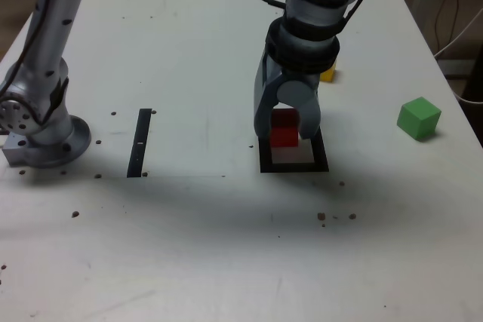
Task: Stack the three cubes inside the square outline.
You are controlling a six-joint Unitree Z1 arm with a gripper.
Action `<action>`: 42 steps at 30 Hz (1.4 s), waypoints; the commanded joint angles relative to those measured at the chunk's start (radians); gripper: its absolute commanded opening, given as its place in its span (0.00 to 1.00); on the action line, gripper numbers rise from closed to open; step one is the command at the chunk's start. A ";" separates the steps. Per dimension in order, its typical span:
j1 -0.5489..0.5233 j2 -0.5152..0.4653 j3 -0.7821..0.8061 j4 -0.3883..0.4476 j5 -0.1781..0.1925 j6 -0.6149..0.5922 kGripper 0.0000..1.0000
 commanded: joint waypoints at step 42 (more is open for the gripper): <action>-0.014 -0.033 0.035 -0.056 0.040 0.018 0.99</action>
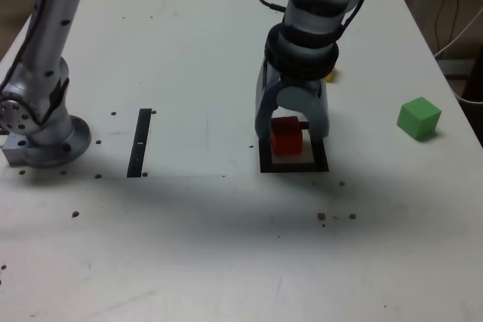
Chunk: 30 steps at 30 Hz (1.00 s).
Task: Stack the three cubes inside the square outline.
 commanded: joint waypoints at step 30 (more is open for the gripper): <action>0.384 0.022 -0.168 -0.003 0.122 0.547 0.98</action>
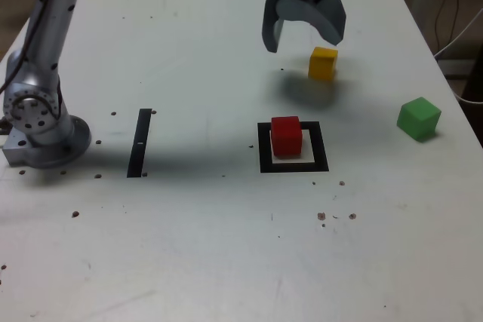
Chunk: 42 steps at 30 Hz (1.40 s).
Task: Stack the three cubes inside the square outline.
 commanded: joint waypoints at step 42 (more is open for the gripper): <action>-0.036 0.197 -0.168 0.027 0.028 -0.005 0.57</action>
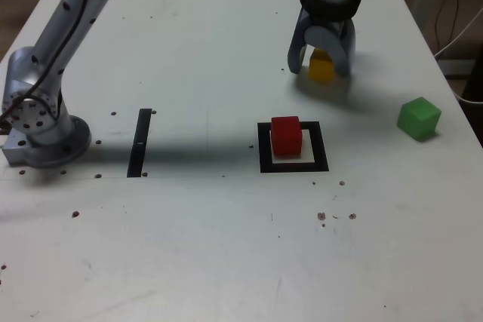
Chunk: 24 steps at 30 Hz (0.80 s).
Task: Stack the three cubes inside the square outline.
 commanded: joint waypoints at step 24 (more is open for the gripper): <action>-0.001 -0.025 0.002 -0.007 0.007 0.007 0.25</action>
